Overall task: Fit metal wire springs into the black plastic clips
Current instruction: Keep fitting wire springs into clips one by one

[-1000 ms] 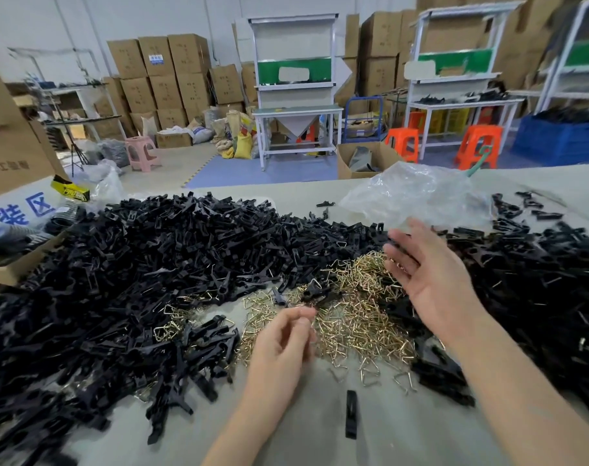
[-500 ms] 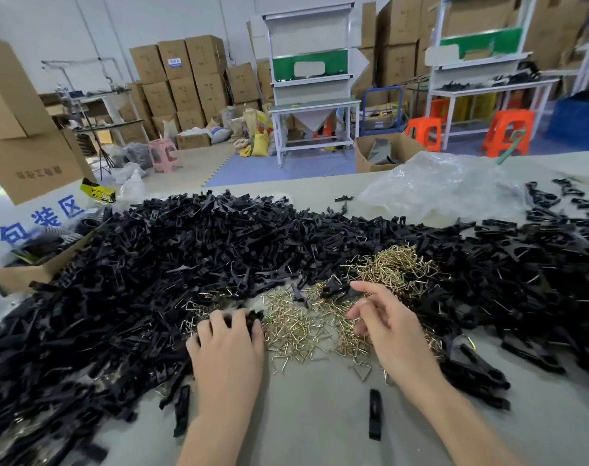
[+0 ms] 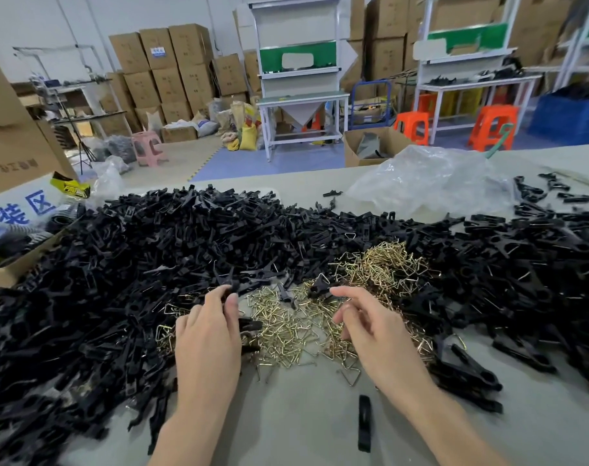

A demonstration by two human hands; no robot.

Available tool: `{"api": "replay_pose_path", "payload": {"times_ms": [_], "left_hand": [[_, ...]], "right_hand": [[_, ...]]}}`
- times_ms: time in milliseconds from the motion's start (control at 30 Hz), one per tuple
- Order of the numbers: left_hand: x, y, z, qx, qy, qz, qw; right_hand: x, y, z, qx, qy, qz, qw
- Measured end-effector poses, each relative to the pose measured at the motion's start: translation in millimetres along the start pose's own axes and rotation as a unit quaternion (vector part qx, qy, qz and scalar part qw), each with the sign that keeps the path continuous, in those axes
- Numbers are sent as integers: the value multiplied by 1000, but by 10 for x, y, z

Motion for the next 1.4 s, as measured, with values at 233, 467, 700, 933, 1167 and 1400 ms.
{"api": "replay_pose_path", "payload": {"times_ms": [233, 467, 700, 933, 1167, 1400], "left_hand": [[18, 161, 78, 95, -4, 33, 995], [425, 834, -140, 139, -184, -129, 965], [477, 744, -238, 216, -227, -59, 948], [477, 559, -368, 301, -231, 50, 924], [408, 569, -306, 301, -195, 72, 931], [395, 525, -307, 394, -194, 168, 883]], "right_hand": [[37, -165, -39, 27, 5, 62, 998], [63, -157, -240, -144, -71, -29, 987], [-24, -94, -204, -242, -43, -85, 965], [-51, 18, -171, -298, -42, -127, 945], [-81, 129, -168, -318, -53, -151, 934], [-55, 45, -176, -257, -77, -126, 955]]}}
Point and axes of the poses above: each hand's wrist, its own x-axis away from the middle knuckle, its own z-axis out of the back of the hand, y = z × x, the point moved 8 cm from there along -x, towards the middle knuckle, and after that the axes turned 10 degrees about y, right-handed, at the moved point
